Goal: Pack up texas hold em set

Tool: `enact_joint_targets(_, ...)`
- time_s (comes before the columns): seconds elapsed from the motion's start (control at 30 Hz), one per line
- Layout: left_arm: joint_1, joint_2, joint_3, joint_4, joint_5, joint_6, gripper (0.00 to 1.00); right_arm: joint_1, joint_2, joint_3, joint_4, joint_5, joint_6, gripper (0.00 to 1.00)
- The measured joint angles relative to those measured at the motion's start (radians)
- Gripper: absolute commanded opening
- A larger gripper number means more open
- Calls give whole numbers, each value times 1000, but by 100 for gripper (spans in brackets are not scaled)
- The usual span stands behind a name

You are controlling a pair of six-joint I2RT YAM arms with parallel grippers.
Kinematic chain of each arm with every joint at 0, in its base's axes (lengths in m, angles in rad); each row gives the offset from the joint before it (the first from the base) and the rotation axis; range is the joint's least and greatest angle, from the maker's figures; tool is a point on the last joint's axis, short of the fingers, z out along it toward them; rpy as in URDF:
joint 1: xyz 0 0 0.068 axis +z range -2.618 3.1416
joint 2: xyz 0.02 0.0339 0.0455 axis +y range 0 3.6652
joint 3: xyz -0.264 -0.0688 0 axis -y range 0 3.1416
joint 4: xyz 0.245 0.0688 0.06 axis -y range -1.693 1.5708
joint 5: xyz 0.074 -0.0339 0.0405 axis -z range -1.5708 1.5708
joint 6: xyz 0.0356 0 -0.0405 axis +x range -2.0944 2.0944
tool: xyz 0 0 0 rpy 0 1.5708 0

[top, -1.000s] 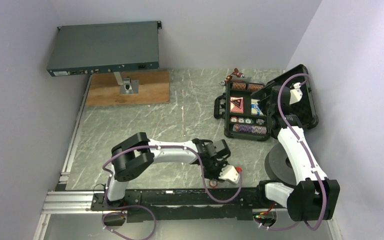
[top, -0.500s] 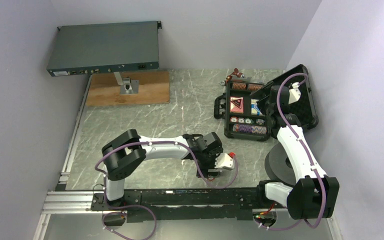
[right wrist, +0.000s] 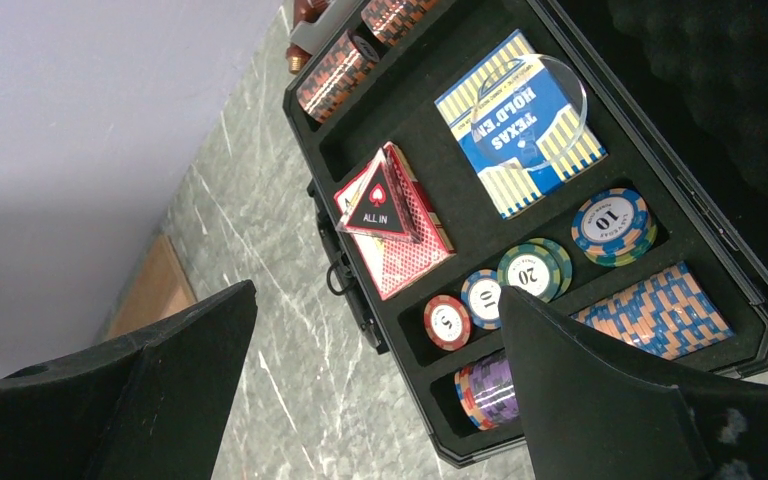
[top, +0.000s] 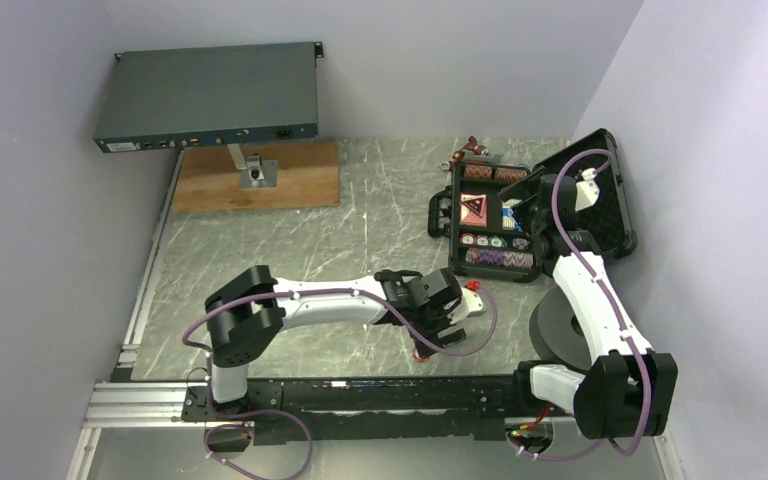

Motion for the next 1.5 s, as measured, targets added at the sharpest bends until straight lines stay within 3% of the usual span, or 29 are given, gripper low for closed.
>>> enact_joint_targets(0.23, -11, 92, 79, -110, -92, -226, 82, 1, -1, -2, 0, 0, -1, 94)
enact_joint_targets(0.5, -72, 134, 143, -203, -173, -371, 75, 1, -1, -2, 0, -1, -1, 94)
enact_joint_targets(1.23, -106, 202, 163, -243, -212, -460, 57, 1, -1, -2, 0, -1, 0, 94)
enact_joint_targets(1.5, -89, 202, 161, -240, -186, -458, 41, 1, -1, -2, 0, -3, 0, 94)
